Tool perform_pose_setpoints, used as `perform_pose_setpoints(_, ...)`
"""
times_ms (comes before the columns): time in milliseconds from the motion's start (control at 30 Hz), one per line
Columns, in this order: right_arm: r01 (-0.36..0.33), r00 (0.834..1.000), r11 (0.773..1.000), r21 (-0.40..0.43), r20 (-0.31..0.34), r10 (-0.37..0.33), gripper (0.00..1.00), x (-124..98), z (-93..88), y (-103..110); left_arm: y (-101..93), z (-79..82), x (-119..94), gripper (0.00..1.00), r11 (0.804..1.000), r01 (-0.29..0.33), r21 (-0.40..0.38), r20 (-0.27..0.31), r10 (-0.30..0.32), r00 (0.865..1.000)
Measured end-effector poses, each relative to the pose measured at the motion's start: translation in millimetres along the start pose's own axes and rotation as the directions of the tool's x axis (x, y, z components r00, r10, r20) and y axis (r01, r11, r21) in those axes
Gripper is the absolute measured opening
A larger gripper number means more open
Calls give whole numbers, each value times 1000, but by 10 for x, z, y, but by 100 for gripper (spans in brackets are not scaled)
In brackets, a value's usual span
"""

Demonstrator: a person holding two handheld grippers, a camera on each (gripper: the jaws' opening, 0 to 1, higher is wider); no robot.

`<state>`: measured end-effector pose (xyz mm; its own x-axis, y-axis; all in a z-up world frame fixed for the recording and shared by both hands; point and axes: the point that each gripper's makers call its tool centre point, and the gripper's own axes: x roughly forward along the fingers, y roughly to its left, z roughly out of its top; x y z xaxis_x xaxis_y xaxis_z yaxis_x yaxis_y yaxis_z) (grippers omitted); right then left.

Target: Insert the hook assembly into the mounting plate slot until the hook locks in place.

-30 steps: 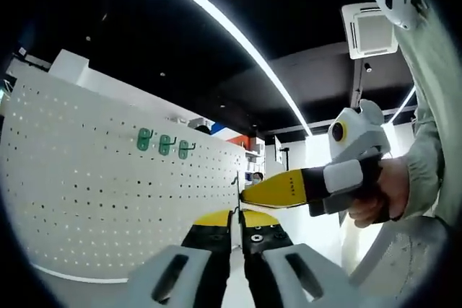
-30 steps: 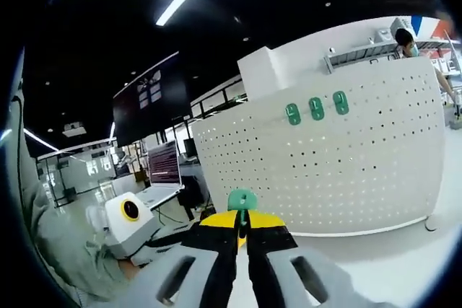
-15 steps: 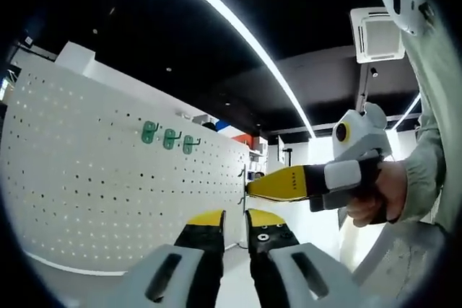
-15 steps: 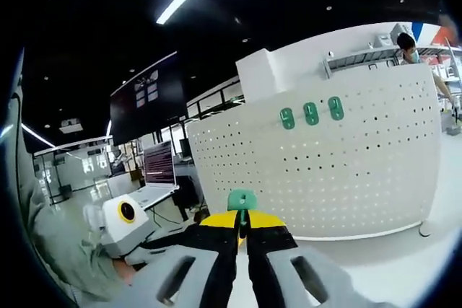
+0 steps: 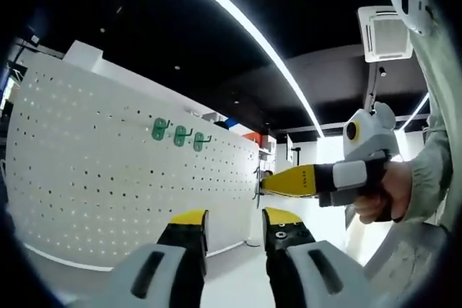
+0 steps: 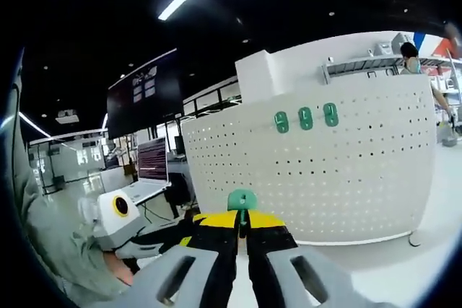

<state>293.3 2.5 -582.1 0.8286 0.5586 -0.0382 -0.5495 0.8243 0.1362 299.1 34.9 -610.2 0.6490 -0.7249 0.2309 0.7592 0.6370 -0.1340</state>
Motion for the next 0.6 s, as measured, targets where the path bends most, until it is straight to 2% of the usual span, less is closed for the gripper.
perform_pose_setpoints(100,14,1000,1000,-26,2,-14,1,-2,29,-46,44,-30,0,41,1000,-23,3,-16,23,1000)
perform_pose_setpoints(167,21,1000,999,-38,5,-21,1,-3,48,-75,82,-52,-2,44,998,-45,41,-31,46,998)
perform_pose_setpoints(367,62,998,996,-69,22,-61,1,-27,137,-254,120,-129,-1,56,994,-70,87,-73,77,994)
perform_pose_setpoints(600,130,991,988,-85,45,-127,1,-49,255,-512,125,-166,-6,57,990,-71,119,-92,82,992)
